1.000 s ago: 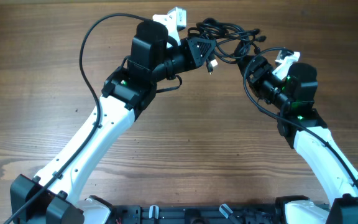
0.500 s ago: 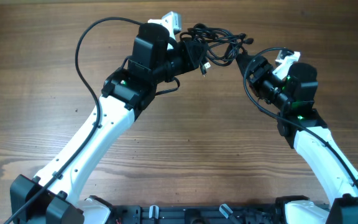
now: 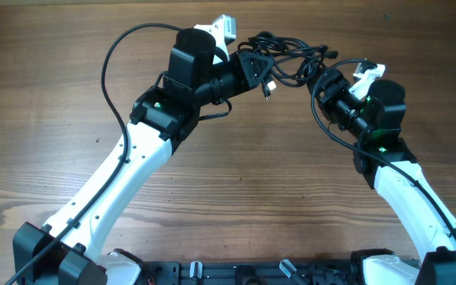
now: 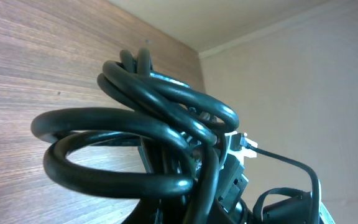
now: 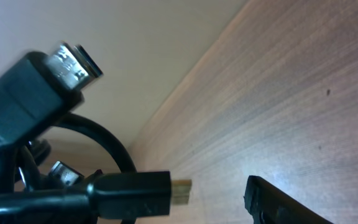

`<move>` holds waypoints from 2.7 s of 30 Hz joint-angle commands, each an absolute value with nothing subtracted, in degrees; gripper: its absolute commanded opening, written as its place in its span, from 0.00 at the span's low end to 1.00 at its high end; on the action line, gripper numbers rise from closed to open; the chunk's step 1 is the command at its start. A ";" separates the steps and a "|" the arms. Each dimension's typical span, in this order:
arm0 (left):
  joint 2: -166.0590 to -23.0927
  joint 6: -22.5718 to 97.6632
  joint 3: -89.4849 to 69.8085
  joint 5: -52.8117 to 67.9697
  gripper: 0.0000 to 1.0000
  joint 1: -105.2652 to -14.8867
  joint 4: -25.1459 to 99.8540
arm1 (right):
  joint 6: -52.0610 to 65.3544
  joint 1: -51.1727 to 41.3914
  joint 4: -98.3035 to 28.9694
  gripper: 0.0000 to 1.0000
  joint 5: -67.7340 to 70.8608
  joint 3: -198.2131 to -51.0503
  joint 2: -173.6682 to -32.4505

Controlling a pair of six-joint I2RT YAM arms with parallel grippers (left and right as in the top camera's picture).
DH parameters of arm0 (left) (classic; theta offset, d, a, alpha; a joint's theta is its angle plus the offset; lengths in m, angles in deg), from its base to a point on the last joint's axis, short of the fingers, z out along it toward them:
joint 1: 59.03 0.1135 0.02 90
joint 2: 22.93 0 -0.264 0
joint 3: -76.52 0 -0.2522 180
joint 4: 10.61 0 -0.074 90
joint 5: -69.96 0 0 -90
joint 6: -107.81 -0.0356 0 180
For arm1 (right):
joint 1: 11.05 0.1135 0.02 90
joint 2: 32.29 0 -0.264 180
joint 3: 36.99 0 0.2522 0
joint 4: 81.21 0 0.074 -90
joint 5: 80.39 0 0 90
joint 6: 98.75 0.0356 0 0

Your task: Untangle cables

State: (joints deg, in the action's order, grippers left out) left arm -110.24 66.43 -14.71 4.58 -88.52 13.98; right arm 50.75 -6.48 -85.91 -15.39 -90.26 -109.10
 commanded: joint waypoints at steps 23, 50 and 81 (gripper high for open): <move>-108.64 67.76 -13.86 7.21 0.04 -80.98 10.31 | 43.78 -6.30 -72.93 0.75 -13.51 -90.81 -109.02; -108.64 27.35 -13.86 8.69 0.04 -78.51 30.96 | 38.03 -6.30 -80.82 0.79 -24.76 -90.81 -109.02; -108.64 -10.24 -13.88 24.50 0.04 -81.22 33.93 | 12.20 -6.30 -89.54 0.75 -42.99 -90.81 -109.02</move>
State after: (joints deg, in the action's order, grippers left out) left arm -110.24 -2.81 -14.71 21.09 -80.06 32.84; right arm 14.06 -6.48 -88.97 -42.03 -90.33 -109.10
